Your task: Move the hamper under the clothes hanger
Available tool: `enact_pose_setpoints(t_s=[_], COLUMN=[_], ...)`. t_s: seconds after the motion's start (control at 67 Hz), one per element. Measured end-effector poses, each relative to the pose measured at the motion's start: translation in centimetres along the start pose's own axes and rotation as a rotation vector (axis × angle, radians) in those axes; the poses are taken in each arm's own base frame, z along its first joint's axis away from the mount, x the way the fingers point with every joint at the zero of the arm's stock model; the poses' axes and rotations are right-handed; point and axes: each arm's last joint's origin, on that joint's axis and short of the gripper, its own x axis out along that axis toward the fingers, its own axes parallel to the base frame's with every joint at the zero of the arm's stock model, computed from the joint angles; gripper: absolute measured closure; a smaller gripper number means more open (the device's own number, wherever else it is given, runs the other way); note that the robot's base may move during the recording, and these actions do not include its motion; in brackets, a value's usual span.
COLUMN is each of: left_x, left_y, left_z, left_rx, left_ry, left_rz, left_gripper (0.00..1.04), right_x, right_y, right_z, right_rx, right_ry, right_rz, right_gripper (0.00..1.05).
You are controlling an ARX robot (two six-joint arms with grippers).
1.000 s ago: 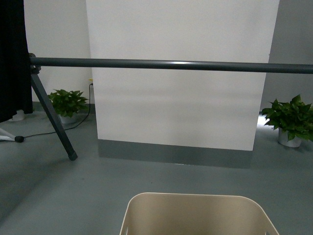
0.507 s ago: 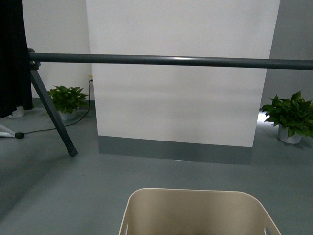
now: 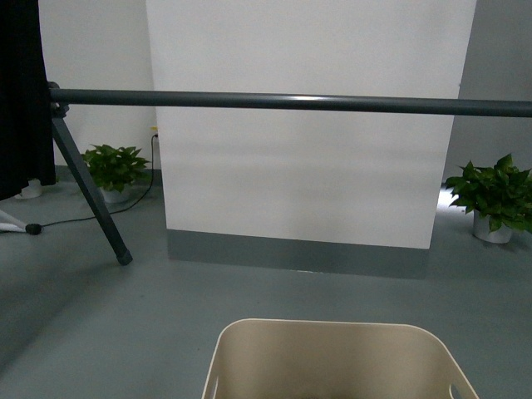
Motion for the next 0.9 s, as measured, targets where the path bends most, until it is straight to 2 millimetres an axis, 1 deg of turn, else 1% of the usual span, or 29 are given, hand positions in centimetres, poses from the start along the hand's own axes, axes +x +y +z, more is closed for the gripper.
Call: enact_pose_setpoints(t_s=[0.433,0.507,0.552,0.896], left_x=[-0.9,-1.7,-2.0,-2.1], left_y=[0.0,0.0,0.0,0.0], left_z=[0.0,-0.5,-0.3,-0.3], left_rx=[0.000,0.000,0.000,0.000], left_ry=[0.001,0.033,0.010,0.006], left_rz=[0.000,-0.001,0.000,0.000], left_gripper=[1.01,1.01,1.01,1.01], right_x=[-0.9,-1.5,-1.9,-2.0], right_y=[0.0,0.0,0.0,0.0], right_z=[0.0,-0.4,-0.4,-0.3], right_rx=[0.000,0.000,0.000,0.000], right_ry=[-0.001,0.031,0.018,0.005], right_rz=[0.000,0.000,0.000,0.000], right_gripper=[1.03,1.03,1.03,1.03])
